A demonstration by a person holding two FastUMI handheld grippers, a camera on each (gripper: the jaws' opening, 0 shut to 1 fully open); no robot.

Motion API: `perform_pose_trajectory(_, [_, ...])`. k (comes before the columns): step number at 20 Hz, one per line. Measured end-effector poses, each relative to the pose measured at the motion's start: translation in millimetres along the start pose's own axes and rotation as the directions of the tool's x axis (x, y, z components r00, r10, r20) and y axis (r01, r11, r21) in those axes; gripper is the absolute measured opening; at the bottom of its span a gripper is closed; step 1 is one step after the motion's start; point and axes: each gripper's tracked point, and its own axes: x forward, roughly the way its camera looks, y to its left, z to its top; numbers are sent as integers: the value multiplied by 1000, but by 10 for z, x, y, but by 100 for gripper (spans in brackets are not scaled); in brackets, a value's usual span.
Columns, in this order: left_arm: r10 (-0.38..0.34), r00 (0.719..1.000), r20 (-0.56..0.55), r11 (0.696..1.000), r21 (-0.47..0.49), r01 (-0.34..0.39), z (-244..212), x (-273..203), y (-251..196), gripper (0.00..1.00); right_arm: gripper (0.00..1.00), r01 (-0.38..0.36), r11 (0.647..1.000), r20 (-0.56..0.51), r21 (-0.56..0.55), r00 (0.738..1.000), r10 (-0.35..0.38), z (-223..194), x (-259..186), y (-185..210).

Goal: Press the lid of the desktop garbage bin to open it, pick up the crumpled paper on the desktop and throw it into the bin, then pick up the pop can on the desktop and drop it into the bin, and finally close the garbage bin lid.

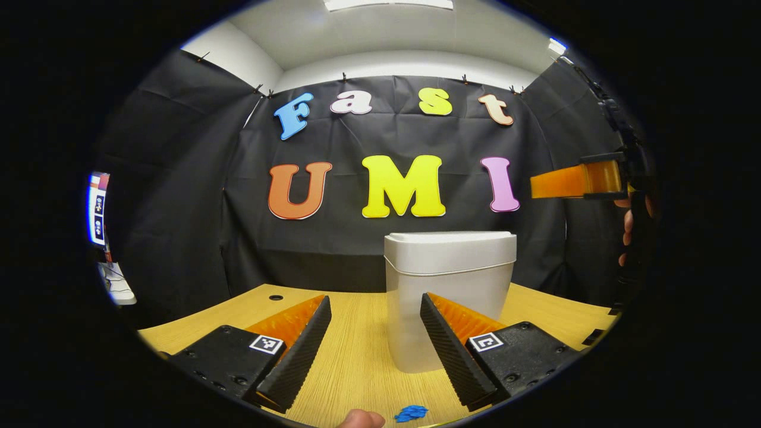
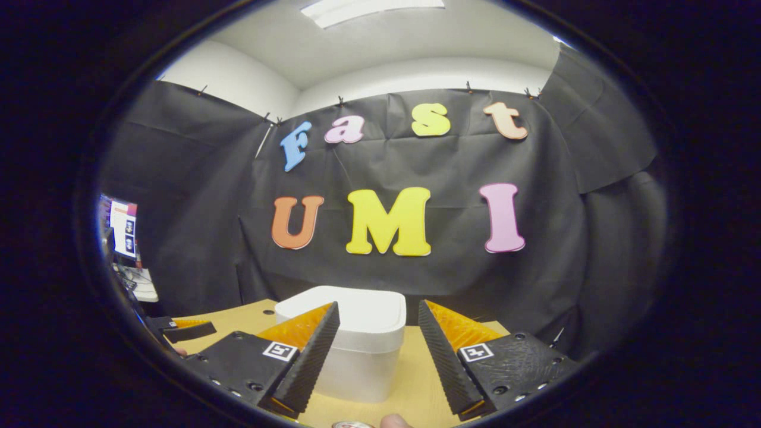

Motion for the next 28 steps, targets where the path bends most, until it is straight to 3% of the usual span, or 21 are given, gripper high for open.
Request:
perform_pose_trajectory(4, [-11,1000,-13,1000,-7,11,-56,18,-42,97,81,-43,998,-44,-36,998,41,-1,281,139])
perform_pose_trajectory(5, [-13,1000,-17,1000,-3,13,-61,19,-55,97,70,-61,998,-57,-28,997,59,-17,375,192])
perform_pose_trajectory(6, [-14,1000,-16,1000,3,14,-48,15,-50,97,67,-59,998,-73,-21,996,58,-26,422,180])
perform_pose_trajectory(7, [-14,1000,-12,1000,7,14,-41,23,-44,98,55,-69,997,-90,-18,994,67,-39,487,201])
perform_pose_trajectory(8, [-13,1000,-9,1000,7,13,-28,24,-31,97,55,-75,997,-105,-18,992,73,-56,551,229])
perform_pose_trajectory(11, [-10,1000,-9,1000,1,10,-37,10,16,97,5,-81,997,-144,-9,986,79,-146,755,260])
perform_pose_trajectory(16, [-24,999,-27,999,-29,24,-69,26,37,97,0,-160,987,-247,5,956,156,-373,873,452])
perform_pose_trajectory(19, [-24,999,-28,999,-25,23,-90,35,60,98,0,-149,989,-265,6,953,145,-409,943,453])
perform_pose_trajectory(22, [-18,999,-42,1000,-24,17,-124,67,105,98,0,-154,988,-332,26,931,154,-604,1008,479])
perform_pose_trajectory(28, [-20,998,-62,1000,-24,19,-190,90,147,98,1,-143,986,-351,90,922,166,-644,1009,483])
